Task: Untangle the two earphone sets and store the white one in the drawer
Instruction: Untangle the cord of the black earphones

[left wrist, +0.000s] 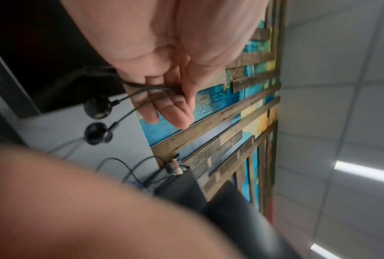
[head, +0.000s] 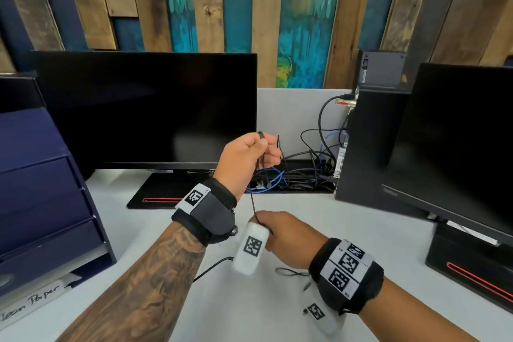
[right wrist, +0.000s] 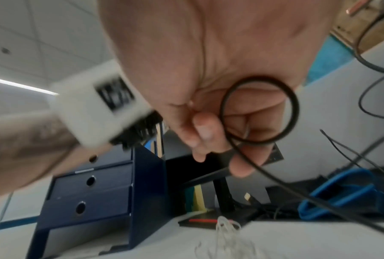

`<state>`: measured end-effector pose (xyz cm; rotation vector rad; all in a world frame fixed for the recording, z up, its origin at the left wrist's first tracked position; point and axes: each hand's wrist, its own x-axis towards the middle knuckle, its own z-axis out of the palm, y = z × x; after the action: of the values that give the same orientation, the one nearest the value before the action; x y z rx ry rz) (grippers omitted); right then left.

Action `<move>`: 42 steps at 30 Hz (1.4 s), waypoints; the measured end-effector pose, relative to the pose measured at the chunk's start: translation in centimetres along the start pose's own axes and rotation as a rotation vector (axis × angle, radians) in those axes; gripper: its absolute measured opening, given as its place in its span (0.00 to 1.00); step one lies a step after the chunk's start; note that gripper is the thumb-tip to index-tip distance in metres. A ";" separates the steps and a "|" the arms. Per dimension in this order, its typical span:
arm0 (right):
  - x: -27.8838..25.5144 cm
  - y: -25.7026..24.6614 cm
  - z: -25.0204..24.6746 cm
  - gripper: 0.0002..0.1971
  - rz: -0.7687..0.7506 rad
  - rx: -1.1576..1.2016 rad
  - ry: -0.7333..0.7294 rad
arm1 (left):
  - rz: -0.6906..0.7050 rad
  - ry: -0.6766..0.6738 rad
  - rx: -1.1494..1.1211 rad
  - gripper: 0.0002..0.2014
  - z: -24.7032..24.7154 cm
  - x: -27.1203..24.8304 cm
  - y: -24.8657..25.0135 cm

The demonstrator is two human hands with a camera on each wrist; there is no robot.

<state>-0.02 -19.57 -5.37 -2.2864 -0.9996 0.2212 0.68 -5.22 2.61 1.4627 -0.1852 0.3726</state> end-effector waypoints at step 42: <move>0.8 2.1 -0.2 0.14 0.082 0.168 0.186 | -0.086 -0.157 -0.413 0.14 0.8 -2.4 1.2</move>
<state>1.89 -20.19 -6.42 -2.1521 -0.7652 0.1190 -1.86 -6.23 2.97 1.0868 -0.3055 0.1374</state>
